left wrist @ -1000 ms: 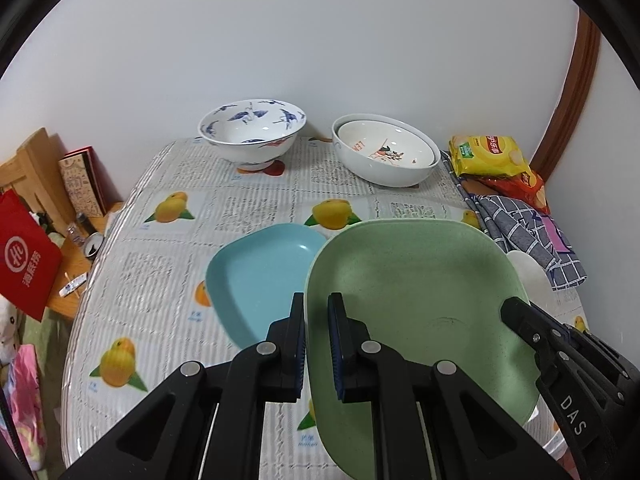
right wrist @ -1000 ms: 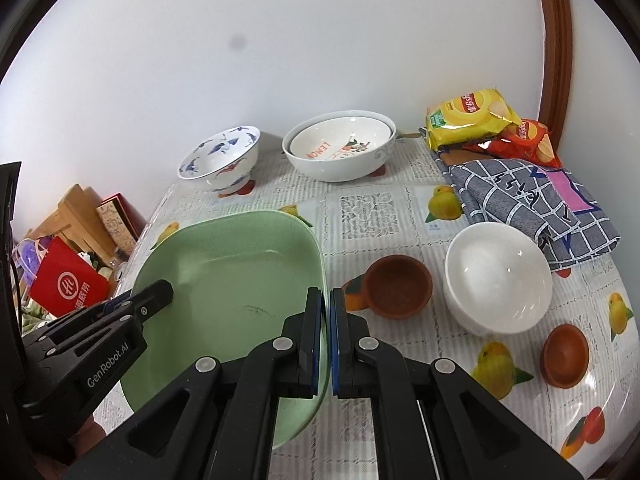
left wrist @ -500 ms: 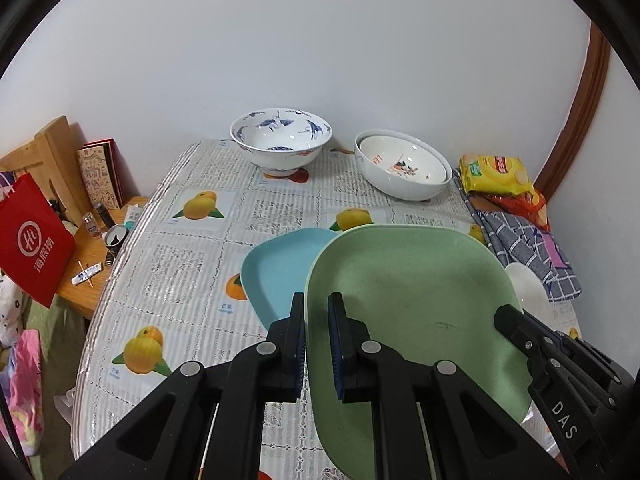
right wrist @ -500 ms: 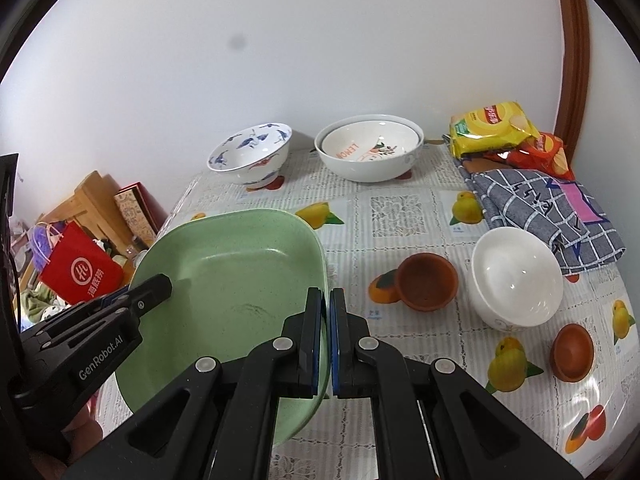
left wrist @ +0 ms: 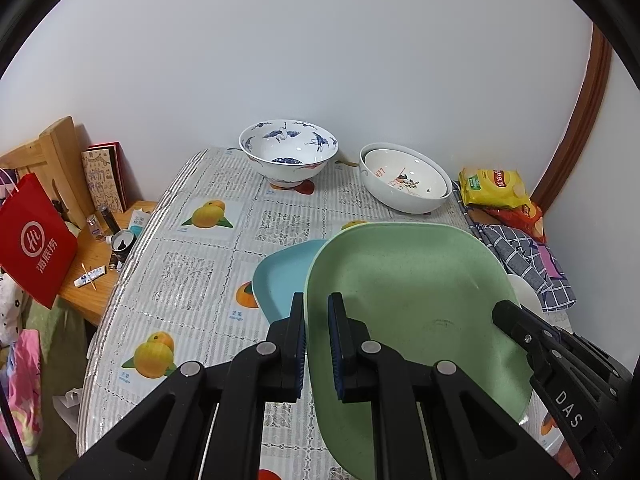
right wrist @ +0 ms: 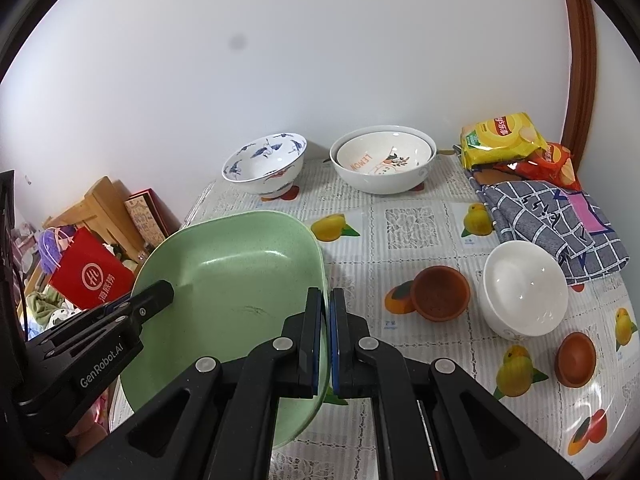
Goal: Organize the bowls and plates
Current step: 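Carry the pale-green plate with both grippers over the light-blue plate and lower it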
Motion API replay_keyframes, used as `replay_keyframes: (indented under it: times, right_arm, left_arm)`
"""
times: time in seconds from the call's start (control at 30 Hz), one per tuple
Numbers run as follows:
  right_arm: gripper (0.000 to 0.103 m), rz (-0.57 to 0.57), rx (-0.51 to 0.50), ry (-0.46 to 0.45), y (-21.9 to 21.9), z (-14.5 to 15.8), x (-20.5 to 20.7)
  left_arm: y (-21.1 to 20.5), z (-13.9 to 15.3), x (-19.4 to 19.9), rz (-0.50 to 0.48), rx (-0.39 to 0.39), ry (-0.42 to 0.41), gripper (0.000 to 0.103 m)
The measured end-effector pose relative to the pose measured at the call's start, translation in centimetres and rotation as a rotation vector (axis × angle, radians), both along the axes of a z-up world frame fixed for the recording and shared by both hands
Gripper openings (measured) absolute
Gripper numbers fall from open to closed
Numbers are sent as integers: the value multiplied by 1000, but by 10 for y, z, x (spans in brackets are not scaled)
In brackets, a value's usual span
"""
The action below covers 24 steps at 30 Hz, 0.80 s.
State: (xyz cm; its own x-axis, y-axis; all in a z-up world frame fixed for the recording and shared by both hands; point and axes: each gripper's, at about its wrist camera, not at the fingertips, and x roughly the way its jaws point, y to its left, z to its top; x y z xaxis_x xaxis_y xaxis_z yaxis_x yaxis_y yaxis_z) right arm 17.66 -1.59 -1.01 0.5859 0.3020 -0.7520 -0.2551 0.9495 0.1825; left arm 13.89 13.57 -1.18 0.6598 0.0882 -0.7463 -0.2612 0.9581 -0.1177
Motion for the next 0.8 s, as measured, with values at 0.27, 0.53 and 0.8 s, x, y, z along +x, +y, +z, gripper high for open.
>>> replay_keyframes:
  times: [0.27,0.53,0.8]
  right_arm:
    - [4,8,-6,6,8,-3,5]
    - [5,24,-8,30,20,-17,15]
    - [5,43,-9,72,35,-39,25]
  left_arm:
    - [9,-2,3,12,-13,2,11]
    - [22,-12,8,30,-15,19,11]
    - [37,-27,14,57,-14,48,11]
